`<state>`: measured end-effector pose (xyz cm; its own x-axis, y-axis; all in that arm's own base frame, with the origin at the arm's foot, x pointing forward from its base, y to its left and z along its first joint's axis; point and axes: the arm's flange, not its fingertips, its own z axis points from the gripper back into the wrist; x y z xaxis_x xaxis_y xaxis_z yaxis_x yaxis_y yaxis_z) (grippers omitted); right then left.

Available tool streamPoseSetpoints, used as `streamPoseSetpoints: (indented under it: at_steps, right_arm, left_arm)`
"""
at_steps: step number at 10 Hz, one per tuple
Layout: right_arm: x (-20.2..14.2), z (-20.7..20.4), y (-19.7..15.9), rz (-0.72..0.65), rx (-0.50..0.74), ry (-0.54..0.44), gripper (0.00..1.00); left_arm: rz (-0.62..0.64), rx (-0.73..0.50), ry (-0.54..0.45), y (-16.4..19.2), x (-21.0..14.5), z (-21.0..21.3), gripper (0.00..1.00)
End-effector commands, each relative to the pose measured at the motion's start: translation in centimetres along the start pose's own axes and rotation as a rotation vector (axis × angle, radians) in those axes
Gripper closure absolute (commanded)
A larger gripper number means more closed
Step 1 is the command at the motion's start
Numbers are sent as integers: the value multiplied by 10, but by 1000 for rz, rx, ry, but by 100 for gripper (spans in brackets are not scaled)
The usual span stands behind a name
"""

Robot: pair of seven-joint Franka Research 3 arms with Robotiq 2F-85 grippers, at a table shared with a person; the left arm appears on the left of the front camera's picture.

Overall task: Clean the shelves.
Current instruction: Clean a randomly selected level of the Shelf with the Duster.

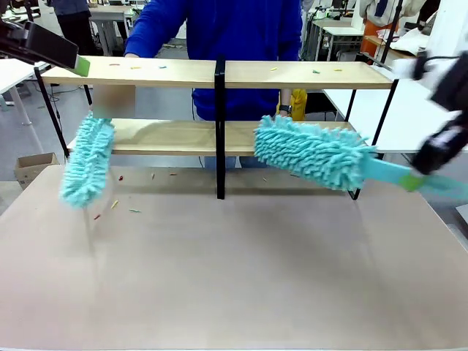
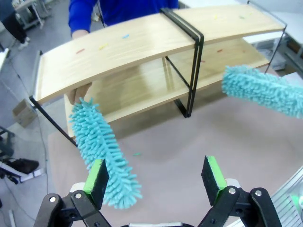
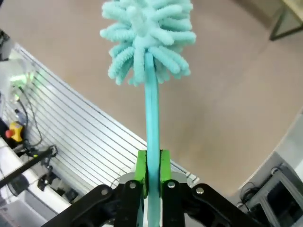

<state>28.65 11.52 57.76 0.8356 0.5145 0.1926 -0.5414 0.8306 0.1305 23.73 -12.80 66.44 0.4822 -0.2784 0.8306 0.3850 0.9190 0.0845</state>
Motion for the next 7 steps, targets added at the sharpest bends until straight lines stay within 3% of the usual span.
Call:
streamPoseSetpoints:
  at_steps: [1, 3, 7]
  right_arm:
    - [45, 0, -4, -71, 29, -1, 87]
    - [69, -12, -10, -60, 80, -47, 87]
    - [84, -13, -23, -16, 157, -69, 87]
  left_arm:
    - [5, 7, -4, 0, 0, 1, 0]
    - [5, 7, -4, 0, 0, 1, 0]
    - [5, 7, -4, 0, 0, 1, 0]
